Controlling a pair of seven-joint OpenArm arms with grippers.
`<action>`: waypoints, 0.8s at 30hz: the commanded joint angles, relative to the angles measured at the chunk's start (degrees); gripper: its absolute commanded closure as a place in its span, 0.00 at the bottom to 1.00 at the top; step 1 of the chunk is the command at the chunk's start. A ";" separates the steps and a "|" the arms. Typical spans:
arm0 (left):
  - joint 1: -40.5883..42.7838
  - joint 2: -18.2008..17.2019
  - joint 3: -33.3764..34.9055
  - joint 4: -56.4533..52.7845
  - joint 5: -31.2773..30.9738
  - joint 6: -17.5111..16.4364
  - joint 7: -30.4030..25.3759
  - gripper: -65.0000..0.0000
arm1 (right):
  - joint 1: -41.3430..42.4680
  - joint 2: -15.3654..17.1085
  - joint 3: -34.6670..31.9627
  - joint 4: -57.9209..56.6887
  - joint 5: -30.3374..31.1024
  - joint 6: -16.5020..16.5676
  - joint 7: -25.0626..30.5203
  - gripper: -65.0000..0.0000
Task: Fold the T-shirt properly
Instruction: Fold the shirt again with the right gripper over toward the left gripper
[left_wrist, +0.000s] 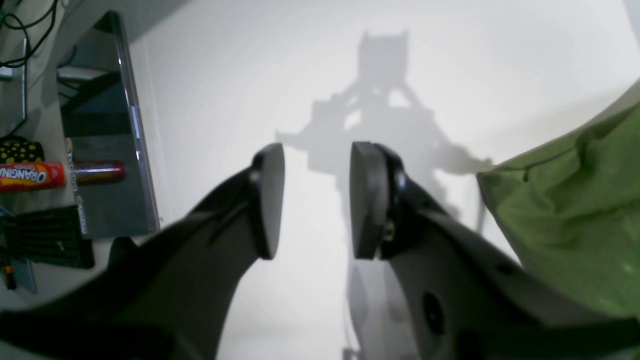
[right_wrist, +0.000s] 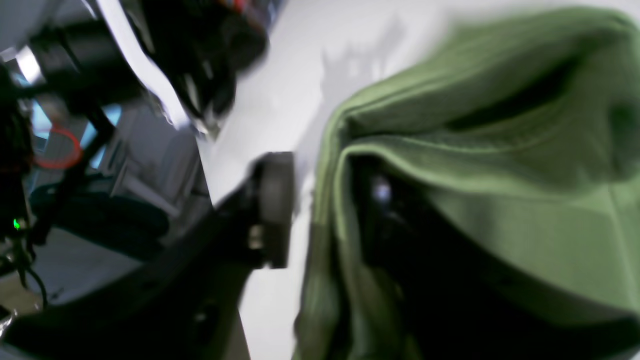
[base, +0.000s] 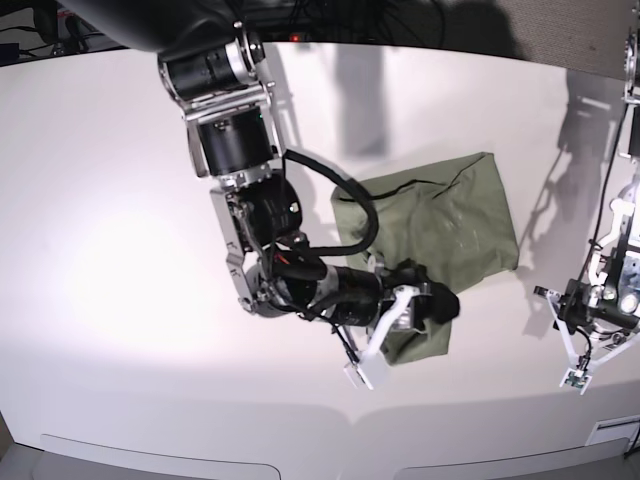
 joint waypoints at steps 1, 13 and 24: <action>-1.73 -0.85 -0.39 1.01 0.46 0.37 -0.48 0.67 | 1.90 -0.77 -1.57 0.94 1.99 0.54 1.70 0.60; -1.73 -0.87 -0.39 1.01 0.46 0.37 -0.48 0.67 | 2.05 -0.77 -14.47 0.96 7.52 0.54 2.75 0.59; -1.70 -0.85 -0.39 1.01 0.44 0.37 -0.92 0.67 | 2.67 -0.77 5.97 3.30 -8.46 0.54 -11.28 0.59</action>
